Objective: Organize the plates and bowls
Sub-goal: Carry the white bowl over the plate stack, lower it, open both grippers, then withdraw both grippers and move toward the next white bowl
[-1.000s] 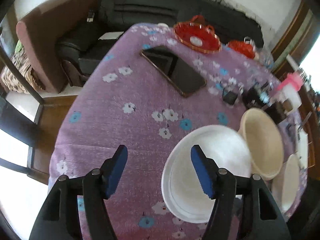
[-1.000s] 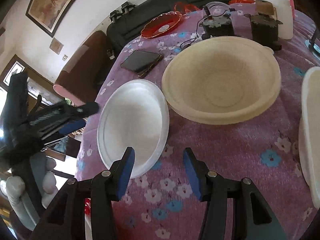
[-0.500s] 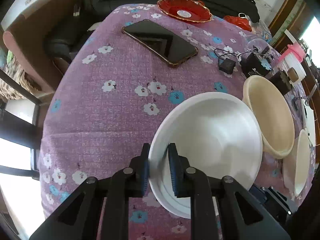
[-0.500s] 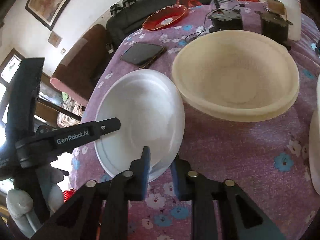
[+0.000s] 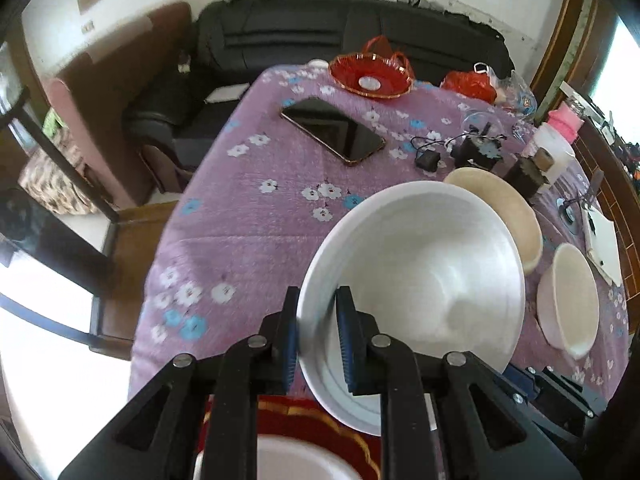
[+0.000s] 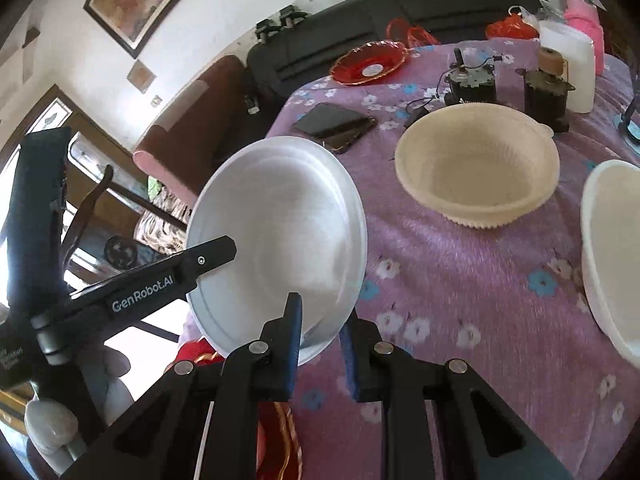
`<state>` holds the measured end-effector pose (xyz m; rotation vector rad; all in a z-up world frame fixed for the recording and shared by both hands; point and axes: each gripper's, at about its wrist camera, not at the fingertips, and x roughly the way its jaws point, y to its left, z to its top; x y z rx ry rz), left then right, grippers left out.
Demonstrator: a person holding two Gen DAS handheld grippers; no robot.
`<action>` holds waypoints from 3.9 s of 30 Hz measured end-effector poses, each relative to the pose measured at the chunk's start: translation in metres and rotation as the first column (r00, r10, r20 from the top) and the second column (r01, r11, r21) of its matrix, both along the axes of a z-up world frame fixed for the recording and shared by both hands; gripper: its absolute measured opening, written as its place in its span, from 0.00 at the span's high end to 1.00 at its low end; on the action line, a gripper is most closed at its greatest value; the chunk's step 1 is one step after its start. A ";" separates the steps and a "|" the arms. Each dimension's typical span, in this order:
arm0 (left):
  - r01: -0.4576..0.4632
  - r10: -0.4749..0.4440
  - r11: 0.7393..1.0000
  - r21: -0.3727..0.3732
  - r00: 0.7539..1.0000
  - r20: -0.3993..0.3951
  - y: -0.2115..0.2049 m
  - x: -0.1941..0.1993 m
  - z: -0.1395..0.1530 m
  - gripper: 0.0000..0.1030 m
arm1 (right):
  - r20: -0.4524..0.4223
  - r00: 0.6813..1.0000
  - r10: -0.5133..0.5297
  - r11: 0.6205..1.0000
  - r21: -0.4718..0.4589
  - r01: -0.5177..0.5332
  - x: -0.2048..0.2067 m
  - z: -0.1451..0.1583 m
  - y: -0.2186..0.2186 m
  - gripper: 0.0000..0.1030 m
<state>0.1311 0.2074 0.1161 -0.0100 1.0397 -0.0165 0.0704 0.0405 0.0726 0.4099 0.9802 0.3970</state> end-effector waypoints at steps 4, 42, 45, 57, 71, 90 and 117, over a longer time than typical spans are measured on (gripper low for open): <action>0.004 -0.005 1.000 0.017 0.999 0.050 -0.006 -0.036 0.017 0.83 | 0.023 1.000 0.008 1.000 -0.007 -0.008 -0.027 0.010 -0.005 0.80; -0.229 0.231 0.969 -0.098 0.973 0.014 0.087 -0.180 -0.030 0.83 | 0.022 0.975 0.220 0.964 -0.155 -0.214 -0.125 -0.011 0.087 0.80; -0.239 0.240 0.966 -0.098 0.971 -0.001 0.089 -0.178 -0.036 0.83 | 0.009 0.975 0.221 0.963 -0.163 -0.216 -0.123 -0.016 0.091 0.80; -0.252 0.252 0.964 -0.090 0.968 -0.012 0.091 -0.173 -0.045 0.83 | -0.011 0.975 0.222 0.958 -0.184 -0.220 -0.118 -0.024 0.100 0.80; -0.295 0.300 0.949 -0.113 0.953 0.032 0.095 -0.177 -0.043 0.40 | 0.018 0.979 0.205 0.960 -0.198 -0.197 -0.121 -0.022 0.105 0.78; -0.339 0.344 0.938 -0.075 0.881 0.324 0.079 -0.253 0.024 0.25 | 0.120 0.977 0.177 0.971 -0.185 -0.154 -0.142 -0.001 0.088 0.60; -0.271 0.202 0.960 0.076 0.852 0.484 -0.025 -0.326 0.065 0.14 | 0.154 0.986 -0.069 0.996 0.067 0.060 -0.217 0.011 -0.034 0.52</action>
